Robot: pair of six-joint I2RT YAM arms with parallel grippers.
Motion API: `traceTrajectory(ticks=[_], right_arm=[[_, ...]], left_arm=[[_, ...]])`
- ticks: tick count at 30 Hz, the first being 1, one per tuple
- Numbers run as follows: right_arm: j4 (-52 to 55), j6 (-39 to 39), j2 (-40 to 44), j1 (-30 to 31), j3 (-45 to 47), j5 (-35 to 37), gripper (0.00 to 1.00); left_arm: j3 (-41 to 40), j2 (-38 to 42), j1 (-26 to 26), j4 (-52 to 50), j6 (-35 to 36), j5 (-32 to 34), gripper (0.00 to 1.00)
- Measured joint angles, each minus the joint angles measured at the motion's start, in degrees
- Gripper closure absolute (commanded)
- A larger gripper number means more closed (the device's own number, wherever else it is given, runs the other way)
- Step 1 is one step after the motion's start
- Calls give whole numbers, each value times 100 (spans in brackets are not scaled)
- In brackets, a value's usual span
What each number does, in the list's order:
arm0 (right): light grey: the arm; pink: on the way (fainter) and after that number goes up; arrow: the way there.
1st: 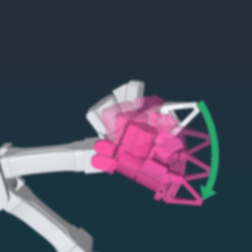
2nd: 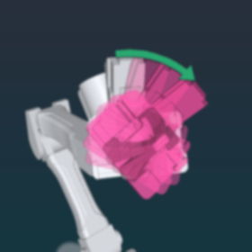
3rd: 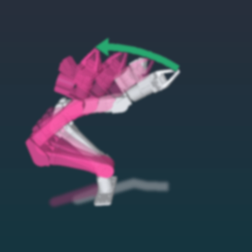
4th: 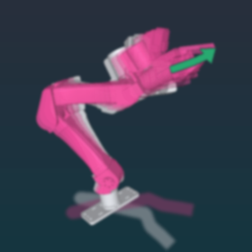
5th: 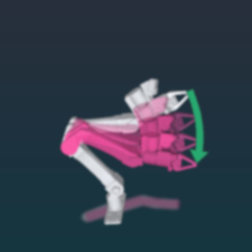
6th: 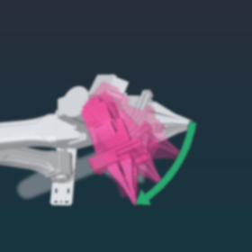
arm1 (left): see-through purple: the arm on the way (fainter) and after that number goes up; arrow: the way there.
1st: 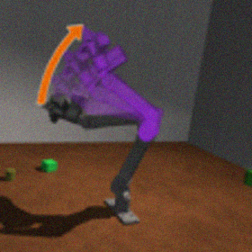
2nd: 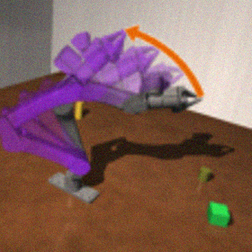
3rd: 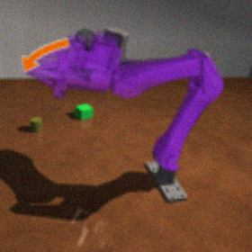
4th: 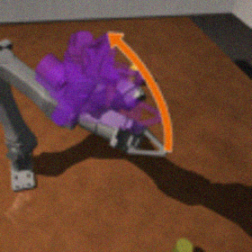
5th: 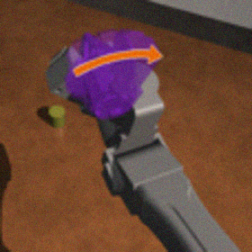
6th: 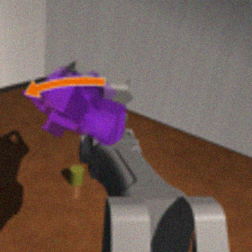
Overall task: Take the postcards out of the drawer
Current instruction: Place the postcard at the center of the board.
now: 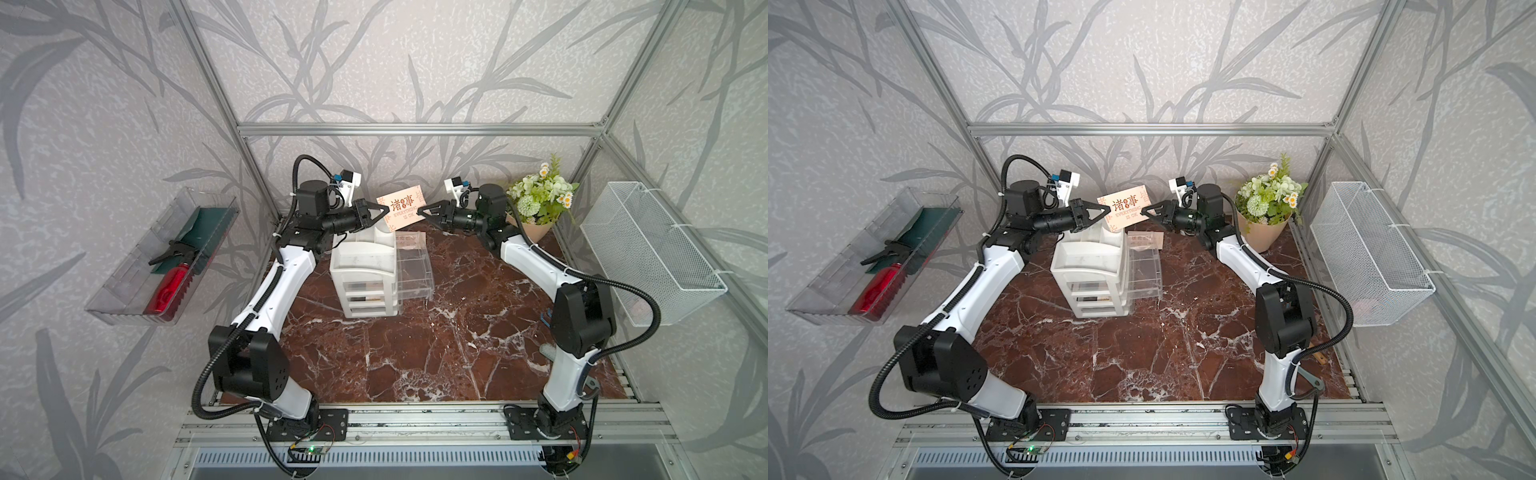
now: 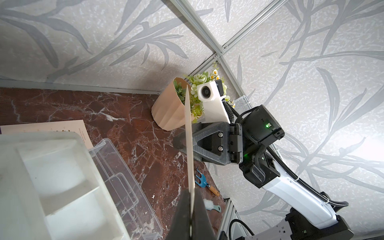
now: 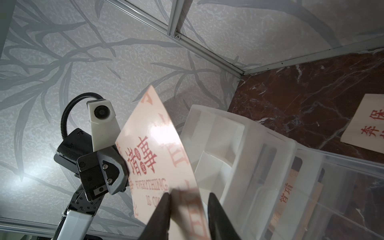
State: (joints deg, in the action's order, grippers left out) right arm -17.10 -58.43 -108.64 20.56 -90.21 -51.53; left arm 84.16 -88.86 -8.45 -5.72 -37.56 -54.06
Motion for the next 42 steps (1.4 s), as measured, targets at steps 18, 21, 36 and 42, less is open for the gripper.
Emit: traceTrajectory(ticks=[18,21,36,42], right_arm=[[-732,-540,-11,17,4,4,97],[-715,-446,4,13,55,57,98],[323,680,1325,-249,761,1423,99],[238,778,1419,-391,1279,2302,100]], left_arm=[[35,-114,22,-678,446,269,75],[118,-122,22,-800,496,378,71],[280,258,22,-2000,1228,1626,68],[280,542,22,-2277,1412,1945,67]])
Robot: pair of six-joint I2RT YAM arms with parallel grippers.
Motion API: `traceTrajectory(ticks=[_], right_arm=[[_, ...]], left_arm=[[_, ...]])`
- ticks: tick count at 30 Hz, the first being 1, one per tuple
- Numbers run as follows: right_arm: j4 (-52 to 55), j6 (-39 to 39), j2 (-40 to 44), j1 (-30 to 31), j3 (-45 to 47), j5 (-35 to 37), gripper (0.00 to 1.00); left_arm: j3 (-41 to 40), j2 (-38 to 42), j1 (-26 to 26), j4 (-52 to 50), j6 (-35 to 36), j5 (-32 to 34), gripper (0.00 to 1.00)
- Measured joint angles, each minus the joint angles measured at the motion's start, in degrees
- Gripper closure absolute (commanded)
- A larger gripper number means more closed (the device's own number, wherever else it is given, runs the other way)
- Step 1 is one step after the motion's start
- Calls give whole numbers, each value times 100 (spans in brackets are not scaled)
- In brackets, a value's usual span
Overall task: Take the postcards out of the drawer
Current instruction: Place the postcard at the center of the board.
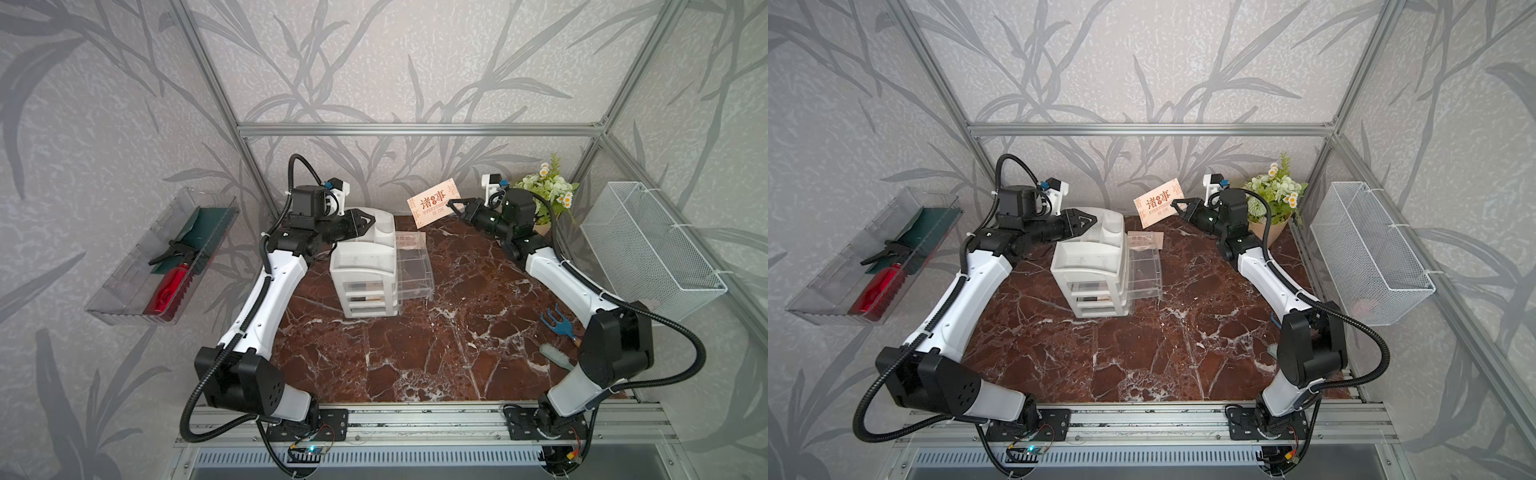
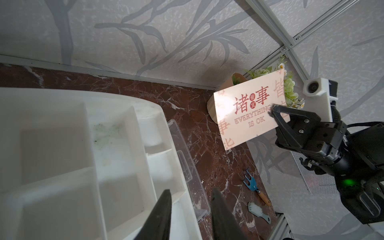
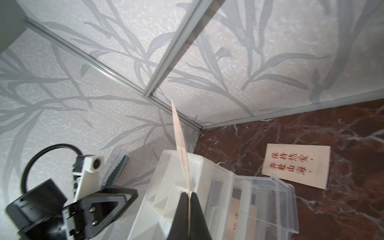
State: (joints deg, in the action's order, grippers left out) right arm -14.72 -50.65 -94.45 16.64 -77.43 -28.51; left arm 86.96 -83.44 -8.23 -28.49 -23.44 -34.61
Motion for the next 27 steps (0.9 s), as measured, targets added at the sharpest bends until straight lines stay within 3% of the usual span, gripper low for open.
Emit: traceTrajectory(ticks=[12,27], right_arm=[[90,428,-168,-39,247,1462,100],[304,691,-1563,-262,-140,1862,100]], left_arm=[[-2,503,0,-479,321,446,66],[-11,804,39,-914,612,822,63]])
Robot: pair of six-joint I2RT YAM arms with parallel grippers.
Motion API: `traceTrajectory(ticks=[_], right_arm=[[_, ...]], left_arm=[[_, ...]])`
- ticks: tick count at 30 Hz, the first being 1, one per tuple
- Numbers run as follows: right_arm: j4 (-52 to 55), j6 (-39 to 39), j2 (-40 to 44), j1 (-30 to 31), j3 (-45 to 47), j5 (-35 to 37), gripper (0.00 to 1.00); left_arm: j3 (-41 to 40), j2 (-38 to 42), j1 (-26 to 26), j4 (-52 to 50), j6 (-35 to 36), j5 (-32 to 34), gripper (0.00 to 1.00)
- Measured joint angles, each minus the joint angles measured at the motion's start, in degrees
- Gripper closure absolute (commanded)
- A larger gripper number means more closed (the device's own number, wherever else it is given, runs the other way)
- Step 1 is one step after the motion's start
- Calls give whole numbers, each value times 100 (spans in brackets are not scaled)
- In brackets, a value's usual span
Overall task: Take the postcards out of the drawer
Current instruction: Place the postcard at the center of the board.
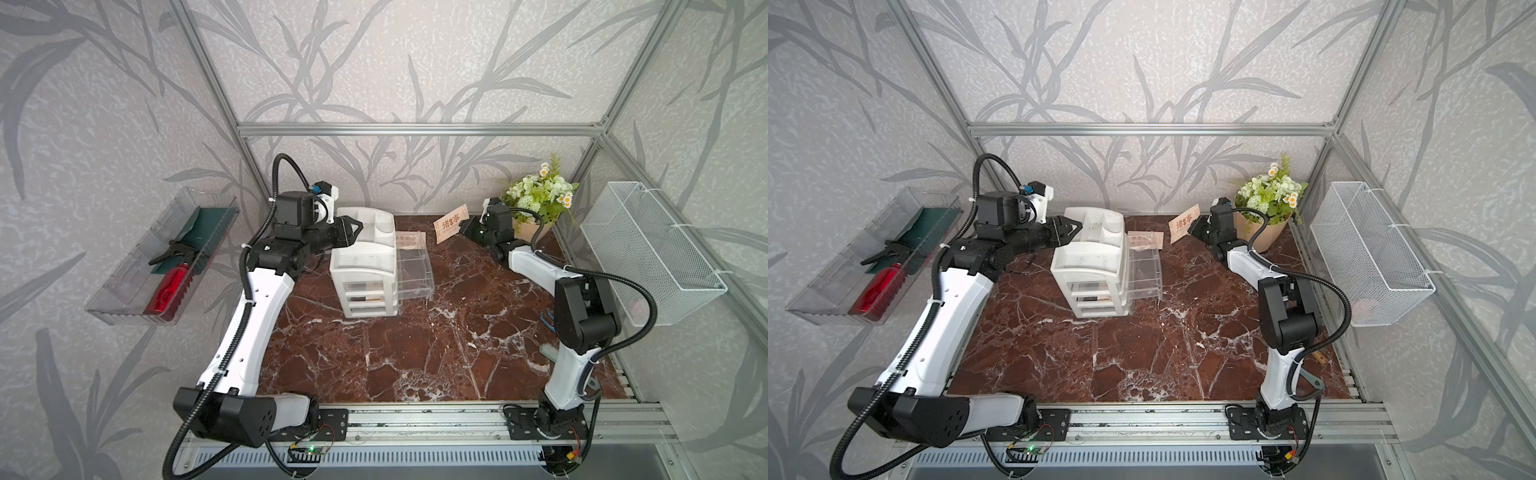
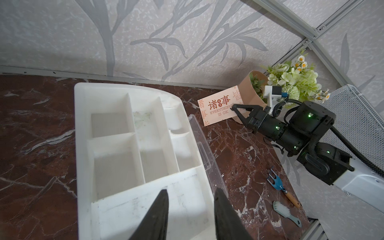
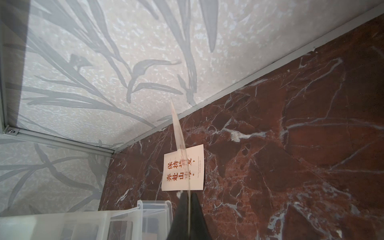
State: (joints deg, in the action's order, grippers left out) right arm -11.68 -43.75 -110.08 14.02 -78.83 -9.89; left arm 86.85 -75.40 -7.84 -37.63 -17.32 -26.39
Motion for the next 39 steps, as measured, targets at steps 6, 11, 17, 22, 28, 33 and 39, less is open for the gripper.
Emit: traceTrajectory(ticks=[6,11,17,22,28,33,39], right_arm=[[33,37,-540,-15,-372,48,99],[85,35,-852,-15,-490,98,99],[138,35,-1189,-15,-710,111,98],[168,24,-1338,-15,-802,146,97],[168,-44,-1456,-15,-824,197,94],[149,-151,-1464,-15,-824,240,93],[81,-299,-1495,-15,-824,306,93]], left_arm=[[-55,125,48,-181,129,129,62],[-166,256,109,-262,190,179,61],[-249,262,149,-293,221,210,61],[-308,269,181,-326,232,221,61],[-387,304,208,-361,232,232,61],[-398,310,234,-374,234,232,61],[-455,350,258,-402,236,232,61]])
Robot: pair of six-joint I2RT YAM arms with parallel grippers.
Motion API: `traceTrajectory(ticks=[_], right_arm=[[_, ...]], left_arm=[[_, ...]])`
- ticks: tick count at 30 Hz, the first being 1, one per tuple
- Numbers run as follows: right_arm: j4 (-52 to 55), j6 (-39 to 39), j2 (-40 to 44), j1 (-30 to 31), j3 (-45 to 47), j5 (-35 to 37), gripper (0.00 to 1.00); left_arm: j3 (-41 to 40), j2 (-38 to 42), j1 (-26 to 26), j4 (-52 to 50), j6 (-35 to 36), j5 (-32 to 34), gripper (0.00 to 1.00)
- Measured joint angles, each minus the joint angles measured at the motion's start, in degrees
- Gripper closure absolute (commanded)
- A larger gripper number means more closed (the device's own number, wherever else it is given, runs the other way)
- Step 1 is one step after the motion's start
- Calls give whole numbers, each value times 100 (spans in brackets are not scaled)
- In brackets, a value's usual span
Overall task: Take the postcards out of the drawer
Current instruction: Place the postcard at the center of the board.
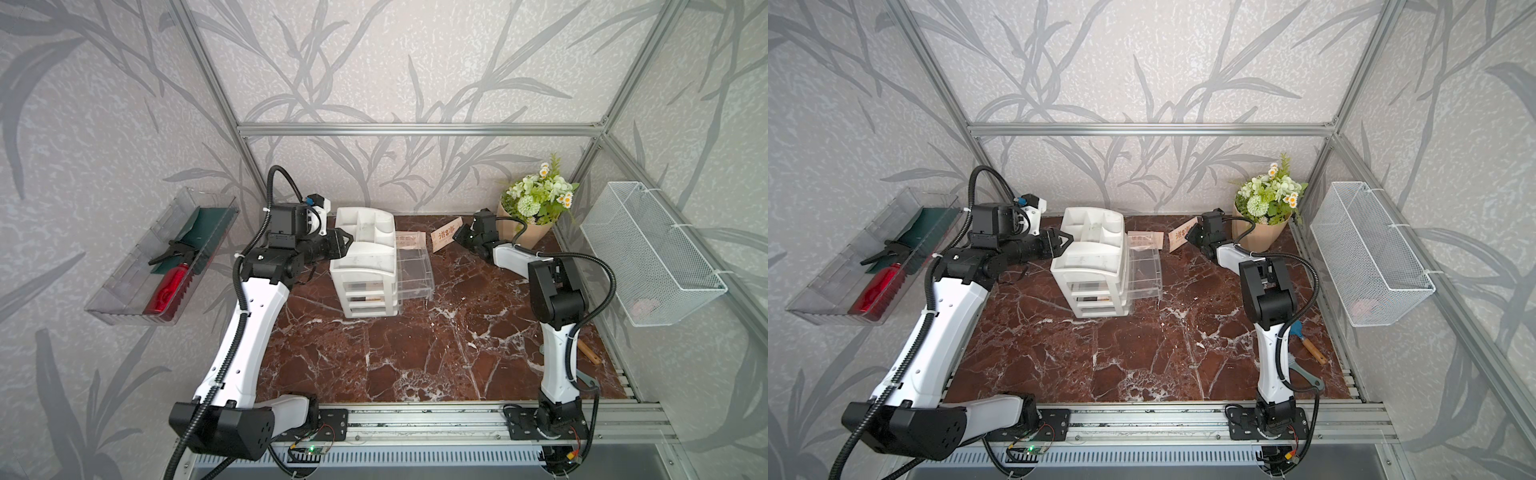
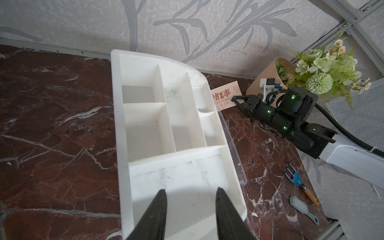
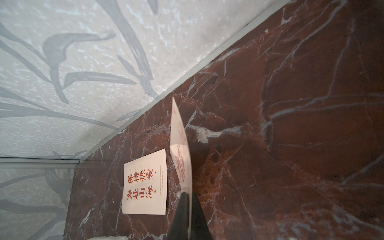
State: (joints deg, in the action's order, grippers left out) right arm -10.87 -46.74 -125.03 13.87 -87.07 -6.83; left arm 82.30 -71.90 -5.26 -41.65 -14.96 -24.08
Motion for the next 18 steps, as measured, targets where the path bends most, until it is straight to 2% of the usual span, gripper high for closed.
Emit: traceTrajectory(ticks=[10,18], right_arm=[[-131,-192,-116,0,0,42,93],[-170,-341,-212,0,0,107,84]], left_arm=[[-39,52,46,2,0,-4,61],[-103,52,52,4,2,-26,61]])
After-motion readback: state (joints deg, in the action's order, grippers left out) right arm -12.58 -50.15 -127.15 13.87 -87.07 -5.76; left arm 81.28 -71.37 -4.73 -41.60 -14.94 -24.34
